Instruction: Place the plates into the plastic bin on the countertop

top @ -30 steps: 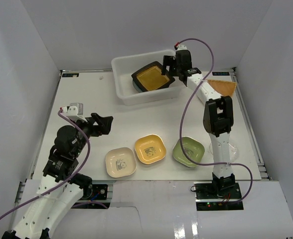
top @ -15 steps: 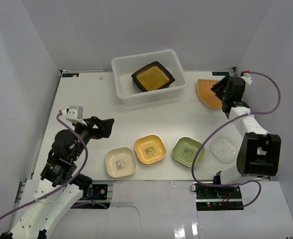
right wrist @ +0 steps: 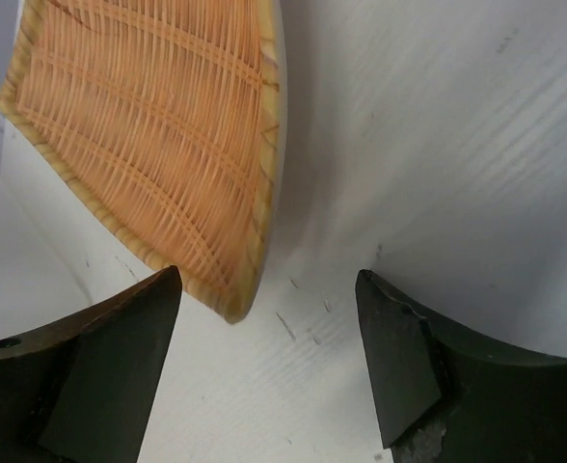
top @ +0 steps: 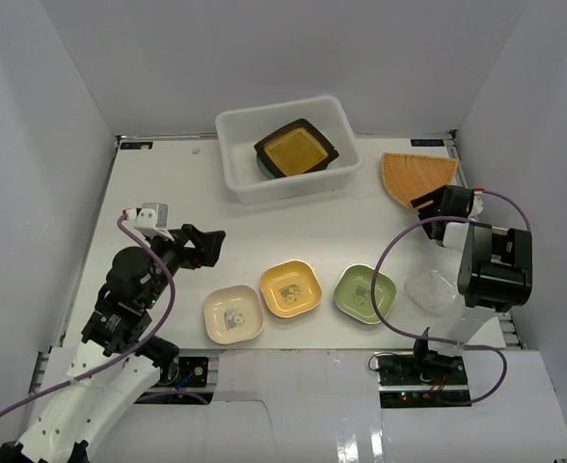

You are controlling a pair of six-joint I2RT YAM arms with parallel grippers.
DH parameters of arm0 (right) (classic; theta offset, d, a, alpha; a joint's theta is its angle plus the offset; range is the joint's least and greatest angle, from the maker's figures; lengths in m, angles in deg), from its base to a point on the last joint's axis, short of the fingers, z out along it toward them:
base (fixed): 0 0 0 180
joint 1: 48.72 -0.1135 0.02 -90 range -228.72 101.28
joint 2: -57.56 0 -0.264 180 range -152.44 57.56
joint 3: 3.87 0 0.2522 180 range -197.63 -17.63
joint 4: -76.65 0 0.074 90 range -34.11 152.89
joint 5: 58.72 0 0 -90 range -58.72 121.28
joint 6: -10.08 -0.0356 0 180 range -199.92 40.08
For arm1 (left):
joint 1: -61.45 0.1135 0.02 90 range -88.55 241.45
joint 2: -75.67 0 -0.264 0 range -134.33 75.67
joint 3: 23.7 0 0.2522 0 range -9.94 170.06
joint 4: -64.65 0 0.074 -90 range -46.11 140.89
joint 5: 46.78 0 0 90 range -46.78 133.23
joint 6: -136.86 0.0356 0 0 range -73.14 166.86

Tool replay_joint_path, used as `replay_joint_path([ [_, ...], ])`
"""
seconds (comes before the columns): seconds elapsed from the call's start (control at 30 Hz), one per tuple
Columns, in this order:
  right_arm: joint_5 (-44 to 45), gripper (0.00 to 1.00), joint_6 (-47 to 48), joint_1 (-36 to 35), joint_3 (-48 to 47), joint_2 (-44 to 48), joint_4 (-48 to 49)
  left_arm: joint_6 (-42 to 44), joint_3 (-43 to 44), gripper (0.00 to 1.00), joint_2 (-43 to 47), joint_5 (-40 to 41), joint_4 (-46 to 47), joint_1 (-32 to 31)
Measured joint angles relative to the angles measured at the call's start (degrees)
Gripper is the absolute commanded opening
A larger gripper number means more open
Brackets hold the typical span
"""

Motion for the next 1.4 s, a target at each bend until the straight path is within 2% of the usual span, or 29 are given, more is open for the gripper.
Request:
replay_joint_path([
  [0.07, -1.31, 0.71, -2.40, 0.09, -0.22, -3.02, 4.50, 0.09, 0.00, 0.98, -0.70, 0.00, -0.02, 0.00],
  [0.1, -1.86, 0.54, -3.65, 0.15, -0.81, -4.31, 6.14, 0.17, 0.00, 0.98, -1.07, 0.00, 0.00, 0.00],
  [0.17, -3.02, 0.33, -5.77, 0.26, -1.81, -6.97, 9.42, 0.26, 0.00, 0.98, -1.84, 0.02, -0.02, 0.00],
  [0.2, -3.30, 0.13, -6.99, 0.31, -1.92, -8.15, 11.10, 0.35, 0.00, 0.98, -2.25, 0.07, -0.02, 0.00],
  [0.23, -3.65, 0.08, -8.00, 0.33, -1.73, -8.85, 12.44, 0.37, 0.00, 0.98, -2.64, 0.15, -0.02, 0.00],
  [0.37, -4.28, 0.08, -11.26, 0.39, 1.27, -7.45, 18.71, 0.39, 0.00, 0.98, -3.85, 0.20, -0.04, 0.02],
  [0.53, -3.26, 0.08, -8.28, 0.09, 6.40, 4.61, 16.81, 0.39, 0.00, 0.98, -5.20, 0.17, -0.02, 0.07],
  [0.63, -4.31, 0.08, -4.87, -0.59, 3.58, 11.61, 14.82, 0.44, 0.00, 0.98, -6.10, 0.15, -0.02, 0.15],
  [0.7, -7.43, 0.08, -2.03, -1.99, -3.82, 12.31, 12.02, 0.44, 0.00, 0.98, -6.60, 0.15, 0.00, 0.24],
  [0.87, -16.83, 0.08, 1.99, -11.28, -28.24, 3.26, 8.07, 0.52, 0.00, 0.98, -6.91, 0.04, 0.00, 0.72],
  [0.97, -21.09, 0.08, 2.47, -17.84, -35.71, -2.16, 6.84, 0.61, 0.00, 0.98, -6.84, -0.09, -0.02, 1.16],
  [1.13, -25.16, 0.08, 1.77, -25.33, -40.74, -12.07, 1.75, 0.61, 0.00, 0.98, -6.84, -0.13, -0.02, 1.51],
  [1.4, -22.27, 0.08, 1.31, -28.04, -42.58, -20.61, -7.65, 0.61, 0.00, 0.98, -6.64, -0.26, -0.02, 1.79],
])
